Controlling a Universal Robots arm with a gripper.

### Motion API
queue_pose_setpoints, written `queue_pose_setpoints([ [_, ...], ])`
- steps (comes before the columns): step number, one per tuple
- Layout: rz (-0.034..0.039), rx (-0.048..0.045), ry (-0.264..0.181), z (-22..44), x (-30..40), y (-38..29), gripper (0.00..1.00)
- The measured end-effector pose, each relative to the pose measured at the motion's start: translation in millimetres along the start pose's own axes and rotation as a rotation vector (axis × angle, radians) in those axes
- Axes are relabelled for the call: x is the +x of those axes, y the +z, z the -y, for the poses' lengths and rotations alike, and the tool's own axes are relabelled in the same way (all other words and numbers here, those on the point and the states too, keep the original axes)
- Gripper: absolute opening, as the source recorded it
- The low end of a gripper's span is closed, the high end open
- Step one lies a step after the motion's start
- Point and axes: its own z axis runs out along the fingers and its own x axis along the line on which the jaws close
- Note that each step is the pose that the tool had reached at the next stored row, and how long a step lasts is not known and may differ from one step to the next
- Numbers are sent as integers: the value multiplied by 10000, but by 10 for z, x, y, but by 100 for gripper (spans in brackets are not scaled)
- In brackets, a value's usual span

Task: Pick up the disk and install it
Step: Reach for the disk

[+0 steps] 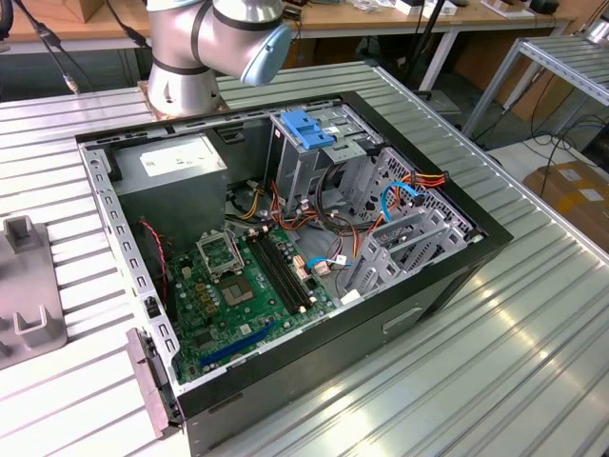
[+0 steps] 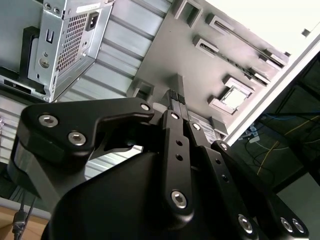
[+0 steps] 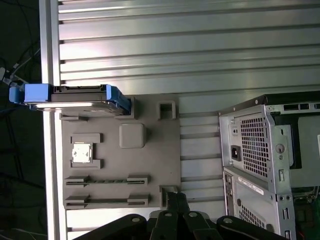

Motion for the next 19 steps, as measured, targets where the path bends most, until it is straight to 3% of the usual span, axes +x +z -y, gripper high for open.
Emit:
queue_pose_setpoints([
  [19,1,0,0,6,89,1,10],
])
